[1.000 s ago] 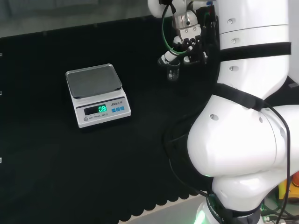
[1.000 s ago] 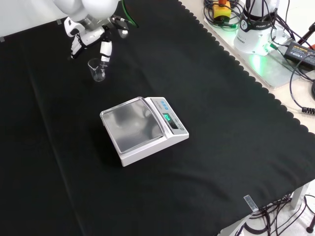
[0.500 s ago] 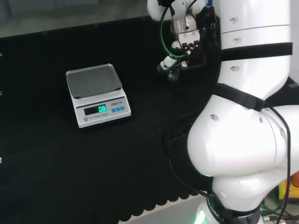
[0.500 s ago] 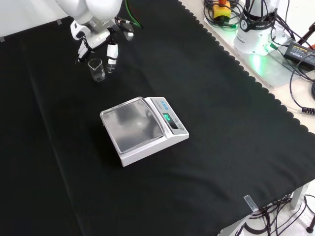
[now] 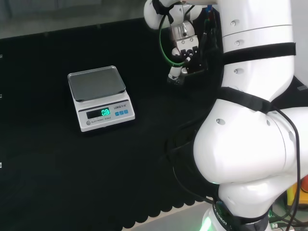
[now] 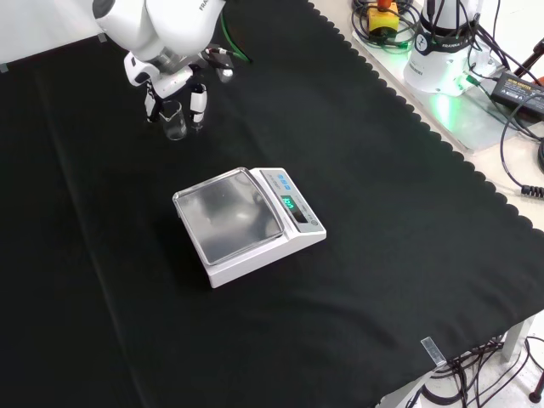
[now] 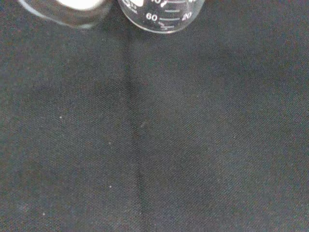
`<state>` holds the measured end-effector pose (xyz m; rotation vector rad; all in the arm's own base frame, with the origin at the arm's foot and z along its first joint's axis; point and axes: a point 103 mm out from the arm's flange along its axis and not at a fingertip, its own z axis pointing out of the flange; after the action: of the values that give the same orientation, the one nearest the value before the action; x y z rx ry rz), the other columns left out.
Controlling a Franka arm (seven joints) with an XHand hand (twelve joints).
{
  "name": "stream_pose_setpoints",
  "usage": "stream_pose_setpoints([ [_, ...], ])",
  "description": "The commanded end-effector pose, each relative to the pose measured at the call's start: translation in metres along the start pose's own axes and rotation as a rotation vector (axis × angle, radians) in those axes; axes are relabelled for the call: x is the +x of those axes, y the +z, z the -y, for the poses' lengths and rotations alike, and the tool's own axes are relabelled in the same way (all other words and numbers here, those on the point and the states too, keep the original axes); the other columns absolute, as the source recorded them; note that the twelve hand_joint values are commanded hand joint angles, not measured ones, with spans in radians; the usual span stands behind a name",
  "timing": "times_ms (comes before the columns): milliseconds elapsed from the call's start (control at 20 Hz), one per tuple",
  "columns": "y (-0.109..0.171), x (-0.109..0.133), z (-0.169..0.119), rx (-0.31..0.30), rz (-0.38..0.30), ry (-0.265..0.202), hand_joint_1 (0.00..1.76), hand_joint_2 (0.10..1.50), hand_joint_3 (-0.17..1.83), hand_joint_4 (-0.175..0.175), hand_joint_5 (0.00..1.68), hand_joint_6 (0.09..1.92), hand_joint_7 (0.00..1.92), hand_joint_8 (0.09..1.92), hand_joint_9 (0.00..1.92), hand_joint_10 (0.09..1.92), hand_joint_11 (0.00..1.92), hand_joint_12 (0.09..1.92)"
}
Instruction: Pick up the beaker.
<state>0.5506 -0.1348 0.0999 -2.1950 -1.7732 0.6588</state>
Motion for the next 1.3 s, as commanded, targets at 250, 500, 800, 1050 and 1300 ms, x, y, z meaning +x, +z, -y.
stream_pose_setpoints([
  [250, -0.013, 0.003, 0.0, -0.02, 0.053, -0.002, 1.02, 0.76, 0.33, -0.08, 0.82, 0.09, 0.82, 0.45, 1.11, 0.25, 1.12, 0.96],
  [500, -0.022, 0.007, -0.002, -0.019, 0.074, -0.006, 1.12, 0.69, 0.52, -0.1, 0.91, 0.14, 0.88, 0.44, 1.25, 0.13, 1.31, 0.79],
  [800, -0.032, 0.013, 0.0, -0.032, 0.067, -0.009, 1.17, 0.67, 0.56, -0.116, 0.98, 0.2, 0.95, 0.43, 1.35, 0.09, 1.44, 0.68],
  [1050, -0.043, 0.018, 0.004, -0.024, 0.071, -0.018, 1.19, 0.66, 0.57, -0.124, 1.03, 0.23, 1.01, 0.42, 1.4, 0.09, 1.51, 0.63],
  [1300, -0.055, 0.025, 0.011, -0.012, 0.089, -0.024, 1.19, 0.66, 0.57, -0.127, 1.04, 0.24, 1.03, 0.41, 1.41, 0.09, 1.54, 0.6],
])
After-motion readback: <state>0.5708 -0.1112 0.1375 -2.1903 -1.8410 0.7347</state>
